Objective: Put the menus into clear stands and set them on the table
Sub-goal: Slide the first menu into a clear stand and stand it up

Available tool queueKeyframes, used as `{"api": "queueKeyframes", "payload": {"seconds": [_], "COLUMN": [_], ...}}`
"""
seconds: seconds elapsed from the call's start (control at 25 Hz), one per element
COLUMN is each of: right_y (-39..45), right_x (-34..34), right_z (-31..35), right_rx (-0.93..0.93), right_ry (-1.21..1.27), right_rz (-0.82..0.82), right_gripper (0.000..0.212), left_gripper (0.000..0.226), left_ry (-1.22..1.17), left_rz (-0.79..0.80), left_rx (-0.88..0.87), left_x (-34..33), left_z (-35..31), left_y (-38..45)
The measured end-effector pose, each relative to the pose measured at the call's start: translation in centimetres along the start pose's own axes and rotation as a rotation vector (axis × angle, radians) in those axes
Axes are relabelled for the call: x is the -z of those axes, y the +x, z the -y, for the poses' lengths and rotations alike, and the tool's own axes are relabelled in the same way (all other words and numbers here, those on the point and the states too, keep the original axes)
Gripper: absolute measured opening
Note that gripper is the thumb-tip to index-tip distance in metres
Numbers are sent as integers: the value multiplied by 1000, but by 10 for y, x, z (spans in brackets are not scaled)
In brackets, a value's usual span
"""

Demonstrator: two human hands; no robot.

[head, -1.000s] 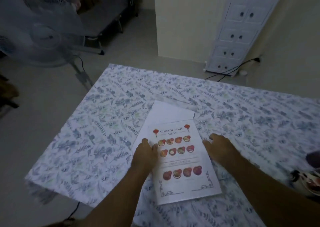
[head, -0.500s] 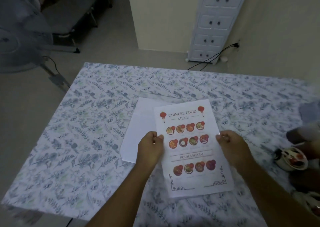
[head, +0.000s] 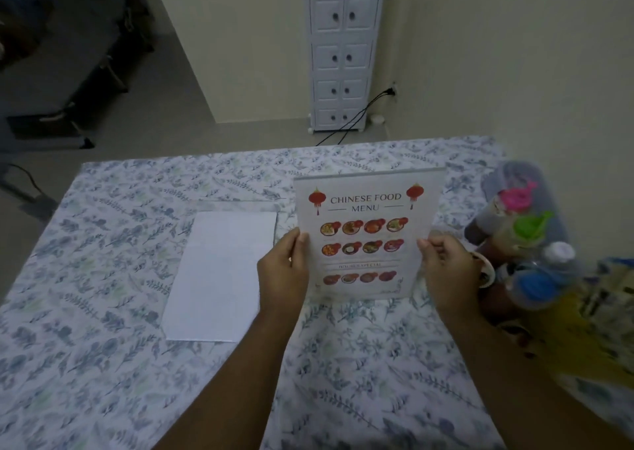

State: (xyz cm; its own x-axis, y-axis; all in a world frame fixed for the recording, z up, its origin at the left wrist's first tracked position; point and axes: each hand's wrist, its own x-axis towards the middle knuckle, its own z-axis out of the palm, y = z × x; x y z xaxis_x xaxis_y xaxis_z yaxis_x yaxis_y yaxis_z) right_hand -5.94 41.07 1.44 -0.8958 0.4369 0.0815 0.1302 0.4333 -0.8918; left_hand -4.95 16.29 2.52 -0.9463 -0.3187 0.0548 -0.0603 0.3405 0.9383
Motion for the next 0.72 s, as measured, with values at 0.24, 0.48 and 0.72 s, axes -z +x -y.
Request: {"api": "queueKeyframes", "payload": {"seconds": [0.24, 0.48, 0.72], "right_y": [-10, -12, -63], "right_x": [-3, 5, 26], "right_z": [-15, -5, 4], "right_rx": [48, 53, 332], "right_ry": [33, 61, -314], "right_rz": [-29, 71, 195], "right_gripper": [13, 10, 55], "left_gripper": [23, 24, 47], "left_ry": [4, 16, 227], "left_rz": [-89, -79, -10], "left_rx": [-44, -17, -31], "left_x": [-10, -10, 20], "left_z": [-3, -6, 1], "left_y": [-17, -21, -39]}}
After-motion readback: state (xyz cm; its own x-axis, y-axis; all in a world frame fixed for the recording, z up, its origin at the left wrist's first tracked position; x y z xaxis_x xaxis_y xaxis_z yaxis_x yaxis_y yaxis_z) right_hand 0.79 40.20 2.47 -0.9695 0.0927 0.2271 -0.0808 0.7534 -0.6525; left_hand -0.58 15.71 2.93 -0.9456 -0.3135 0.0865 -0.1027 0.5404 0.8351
